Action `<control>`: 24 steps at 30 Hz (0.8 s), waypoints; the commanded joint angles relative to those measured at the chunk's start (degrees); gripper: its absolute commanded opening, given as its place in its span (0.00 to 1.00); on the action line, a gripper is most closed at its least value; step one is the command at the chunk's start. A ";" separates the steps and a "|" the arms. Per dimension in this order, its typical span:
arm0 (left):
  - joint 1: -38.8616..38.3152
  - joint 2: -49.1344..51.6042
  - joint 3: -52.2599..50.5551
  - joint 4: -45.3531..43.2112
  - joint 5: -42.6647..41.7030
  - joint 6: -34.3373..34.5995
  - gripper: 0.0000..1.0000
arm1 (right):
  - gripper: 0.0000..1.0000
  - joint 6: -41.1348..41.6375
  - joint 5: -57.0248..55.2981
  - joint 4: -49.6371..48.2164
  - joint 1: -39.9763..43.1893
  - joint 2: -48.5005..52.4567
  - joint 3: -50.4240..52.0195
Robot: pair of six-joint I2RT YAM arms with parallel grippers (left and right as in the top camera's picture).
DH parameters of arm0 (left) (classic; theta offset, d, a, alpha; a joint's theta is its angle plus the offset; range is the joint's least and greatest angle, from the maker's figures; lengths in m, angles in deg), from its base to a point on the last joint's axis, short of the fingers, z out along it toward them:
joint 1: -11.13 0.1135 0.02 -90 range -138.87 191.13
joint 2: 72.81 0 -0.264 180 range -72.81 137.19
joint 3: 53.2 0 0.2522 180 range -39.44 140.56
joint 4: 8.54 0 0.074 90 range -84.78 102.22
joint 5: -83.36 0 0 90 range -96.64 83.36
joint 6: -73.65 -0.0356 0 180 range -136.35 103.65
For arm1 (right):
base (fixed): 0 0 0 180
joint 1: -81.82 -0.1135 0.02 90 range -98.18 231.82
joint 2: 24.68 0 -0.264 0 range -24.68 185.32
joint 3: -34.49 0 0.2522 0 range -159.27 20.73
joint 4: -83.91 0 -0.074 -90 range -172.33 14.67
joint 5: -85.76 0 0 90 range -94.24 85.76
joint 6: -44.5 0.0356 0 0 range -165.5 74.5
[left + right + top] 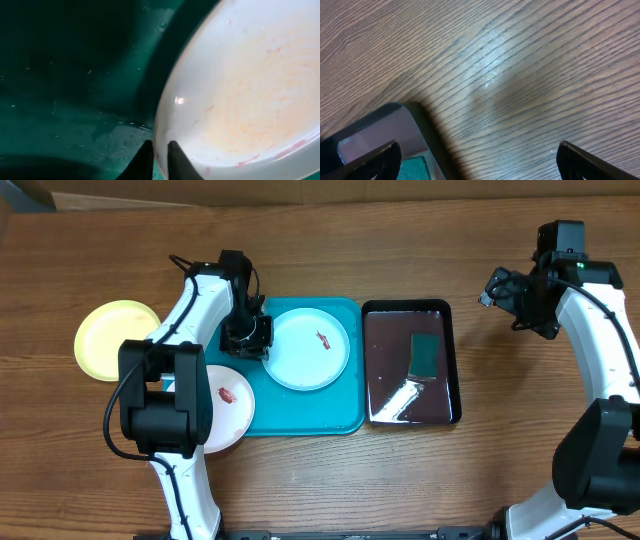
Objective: Clean dirty plates on tray and stack at the side
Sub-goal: 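Reach the right gripper into the black tray and grasp the green sponge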
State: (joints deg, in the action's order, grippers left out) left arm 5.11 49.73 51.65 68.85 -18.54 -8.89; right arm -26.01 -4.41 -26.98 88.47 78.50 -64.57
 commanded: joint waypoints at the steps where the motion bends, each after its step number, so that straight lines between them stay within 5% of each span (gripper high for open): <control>1: -0.39 -1.16 -0.46 0.00 4.98 0.50 0.06 | 1.00 0.24 0.28 -0.13 0.07 -0.31 -0.26; 8: -0.39 -1.16 -0.46 -1.46 10.86 0.46 0.04 | 1.00 0.24 0.31 -0.13 0.07 -0.31 -0.26; 24: -0.39 -1.16 -0.76 -1.53 9.29 1.22 0.08 | 1.00 0.24 0.28 -0.13 0.07 -0.31 -0.26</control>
State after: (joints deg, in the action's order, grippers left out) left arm 5.11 49.36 51.65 67.28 -10.96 -8.74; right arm -25.99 -4.41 -26.98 88.47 78.50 -64.57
